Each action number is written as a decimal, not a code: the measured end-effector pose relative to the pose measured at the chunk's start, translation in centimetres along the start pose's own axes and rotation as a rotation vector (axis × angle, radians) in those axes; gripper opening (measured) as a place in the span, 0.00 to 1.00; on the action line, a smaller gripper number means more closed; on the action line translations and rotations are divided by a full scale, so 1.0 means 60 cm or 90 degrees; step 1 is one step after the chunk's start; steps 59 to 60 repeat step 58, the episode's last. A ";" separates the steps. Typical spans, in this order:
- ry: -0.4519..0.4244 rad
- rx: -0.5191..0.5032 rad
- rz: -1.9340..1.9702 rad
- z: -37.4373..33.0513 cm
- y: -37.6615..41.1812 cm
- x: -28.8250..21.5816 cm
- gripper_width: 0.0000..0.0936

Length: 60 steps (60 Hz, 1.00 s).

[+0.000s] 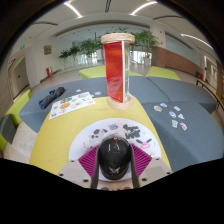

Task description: Arrange mouse

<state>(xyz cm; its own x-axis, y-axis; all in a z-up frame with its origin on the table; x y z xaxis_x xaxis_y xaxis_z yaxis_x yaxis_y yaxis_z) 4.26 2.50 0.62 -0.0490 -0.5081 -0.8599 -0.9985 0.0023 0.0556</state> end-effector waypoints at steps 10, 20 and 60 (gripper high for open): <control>0.038 -0.013 -0.042 -0.023 0.004 -0.007 0.91; -0.003 0.003 -0.073 -0.144 0.015 -0.046 0.88; -0.104 -0.040 -0.030 -0.382 0.061 -0.011 0.90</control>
Point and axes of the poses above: the point between the fingertips, and its own axes, seen from behind it with the camera up: y to the left, x down, z forward, the way the camera looks, the point moved 3 cm from there along -z, backward, against the way the camera looks, and after that the axes turned 9 degrees about -y, right-handed, at the moved point
